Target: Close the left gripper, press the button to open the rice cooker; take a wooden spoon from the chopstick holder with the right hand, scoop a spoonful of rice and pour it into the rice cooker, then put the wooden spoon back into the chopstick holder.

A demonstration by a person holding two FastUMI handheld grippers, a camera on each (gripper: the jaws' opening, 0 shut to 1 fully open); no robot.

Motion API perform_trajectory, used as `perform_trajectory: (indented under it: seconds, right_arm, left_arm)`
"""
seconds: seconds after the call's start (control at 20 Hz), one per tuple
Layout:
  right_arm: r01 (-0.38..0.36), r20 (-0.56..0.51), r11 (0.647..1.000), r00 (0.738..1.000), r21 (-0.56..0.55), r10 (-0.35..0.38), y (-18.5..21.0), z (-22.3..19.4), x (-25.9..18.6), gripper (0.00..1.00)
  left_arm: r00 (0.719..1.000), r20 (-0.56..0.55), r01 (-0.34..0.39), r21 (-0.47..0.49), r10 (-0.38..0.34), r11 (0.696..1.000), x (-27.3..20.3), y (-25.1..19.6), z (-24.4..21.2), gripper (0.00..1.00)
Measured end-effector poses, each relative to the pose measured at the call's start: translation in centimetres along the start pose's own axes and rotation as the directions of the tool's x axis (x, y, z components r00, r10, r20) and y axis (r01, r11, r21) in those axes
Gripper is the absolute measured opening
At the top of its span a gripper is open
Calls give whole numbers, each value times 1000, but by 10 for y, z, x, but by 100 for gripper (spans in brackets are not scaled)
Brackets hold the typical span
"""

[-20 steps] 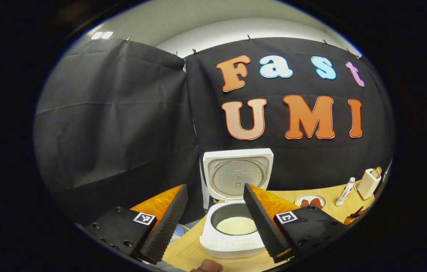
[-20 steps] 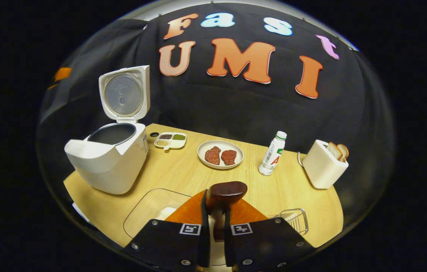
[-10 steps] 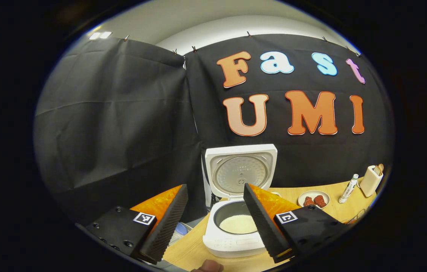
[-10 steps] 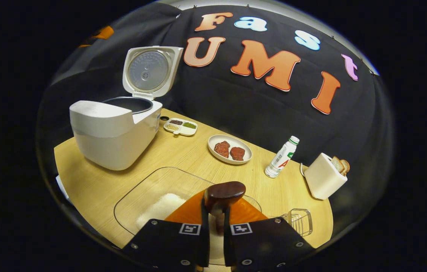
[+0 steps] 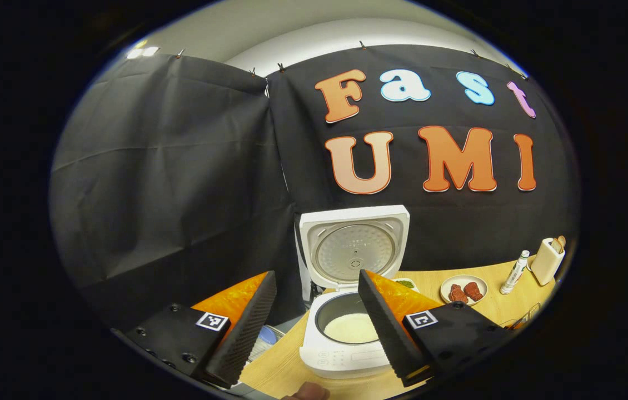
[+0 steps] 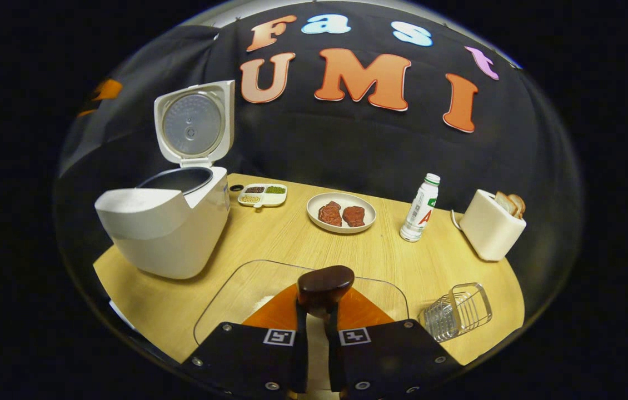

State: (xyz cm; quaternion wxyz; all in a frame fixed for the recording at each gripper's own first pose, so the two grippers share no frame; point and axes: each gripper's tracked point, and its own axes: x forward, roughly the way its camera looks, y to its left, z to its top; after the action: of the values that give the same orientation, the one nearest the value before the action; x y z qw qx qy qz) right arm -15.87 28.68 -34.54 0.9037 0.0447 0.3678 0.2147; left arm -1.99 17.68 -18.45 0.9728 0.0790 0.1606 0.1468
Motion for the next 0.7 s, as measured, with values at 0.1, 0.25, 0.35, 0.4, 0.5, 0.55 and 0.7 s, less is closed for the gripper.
perform_trajectory:
  seconds: [0.1, 0.25, 0.35, 0.4, 0.5, 0.55, 0.7]
  right_arm:
    - [-25, -7, 999, 1000, 30, 25, 11, 0, -1, 14]
    - [-61, -12, 997, 998, 49, 61, 29, 0, -4, 14]
    - [-80, -18, 994, 997, 80, 81, 37, 1, -5, 15]
    - [-86, -20, 991, 996, 104, 88, 40, 2, -4, 19]
    - [-76, -21, 988, 997, 137, 80, 41, 2, -3, 14]
    - [-66, -19, 986, 997, 151, 70, 41, 3, -3, 14]
    - [-40, -20, 973, 999, 227, 46, 37, 2, -3, 14]
  left_arm:
    - [1000, -3, 0, -4, 0, 1000, 4, 1, -1, 100]
    - [1000, -7, 6, -5, -6, 1000, 7, 1, -3, 100]
    - [1000, -6, 10, -2, -10, 1000, 10, 2, -3, 100]
    - [1000, -8, 13, -2, -13, 1000, 11, 2, -3, 100]
    - [1000, -11, 21, 1, -21, 1000, 15, 2, -4, 100]
    - [1000, -12, 26, 4, -26, 1000, 16, 3, -3, 100]
    - [999, -6, 43, 18, -43, 999, 20, 4, -2, 100]
